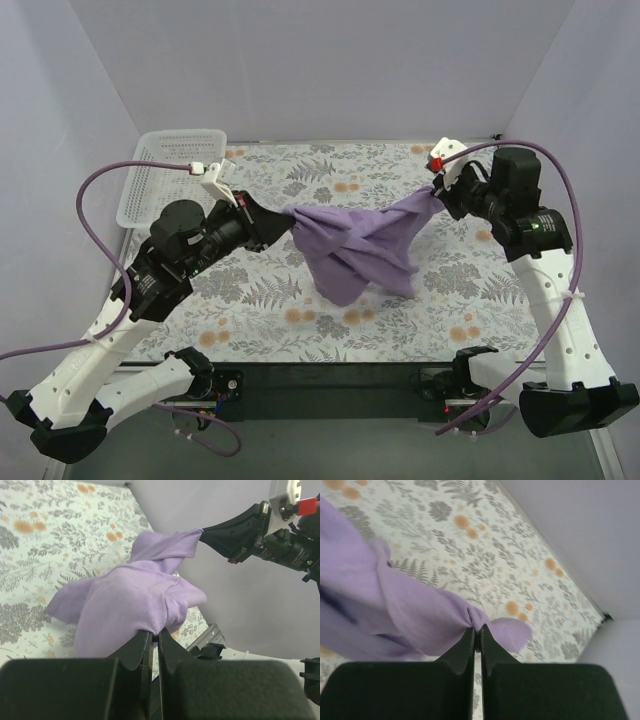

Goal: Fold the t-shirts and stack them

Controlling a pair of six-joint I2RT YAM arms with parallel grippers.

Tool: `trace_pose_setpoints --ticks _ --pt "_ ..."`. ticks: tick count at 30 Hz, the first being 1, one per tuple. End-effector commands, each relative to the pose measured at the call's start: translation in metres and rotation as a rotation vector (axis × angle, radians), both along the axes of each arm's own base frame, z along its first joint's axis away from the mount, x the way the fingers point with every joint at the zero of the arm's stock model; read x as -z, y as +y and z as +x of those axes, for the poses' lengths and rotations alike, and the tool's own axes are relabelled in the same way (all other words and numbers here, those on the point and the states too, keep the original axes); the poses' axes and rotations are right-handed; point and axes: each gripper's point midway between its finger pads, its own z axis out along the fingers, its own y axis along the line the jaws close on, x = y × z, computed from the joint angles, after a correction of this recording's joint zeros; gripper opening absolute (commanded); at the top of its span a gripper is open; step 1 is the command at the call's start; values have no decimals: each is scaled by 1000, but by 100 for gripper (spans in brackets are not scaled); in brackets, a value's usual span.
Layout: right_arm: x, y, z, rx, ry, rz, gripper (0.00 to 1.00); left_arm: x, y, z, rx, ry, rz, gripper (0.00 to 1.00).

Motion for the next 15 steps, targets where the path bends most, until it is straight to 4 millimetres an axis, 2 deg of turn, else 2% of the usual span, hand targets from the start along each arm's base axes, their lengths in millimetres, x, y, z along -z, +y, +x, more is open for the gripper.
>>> trace_pose_setpoints --ticks 1,2,3,4,6,7,9,11,15 --pt "-33 -46 14 184 -114 -81 1 -32 12 2 -46 -93 -5 0" --pt "-38 -55 16 218 -125 -88 1 -31 15 3 -62 -92 9 0" --pt "-52 -69 19 264 -161 -83 1 -38 20 -1 -65 -107 4 0" --pt "-57 -76 20 288 -172 -79 1 -37 30 7 -136 -113 21 0" --pt "-76 -90 21 338 -217 -65 1 -39 43 4 -179 -122 30 0" --pt "-81 -90 21 342 -227 -56 1 -42 48 3 -195 -132 31 0" --pt "-90 -105 23 395 -253 -54 1 -44 63 3 -254 -151 53 0" --pt "-97 -110 22 421 -272 -50 1 -45 78 4 -312 -165 74 0" --pt "-98 -114 23 430 -268 -30 1 -41 86 4 -344 -176 100 0"
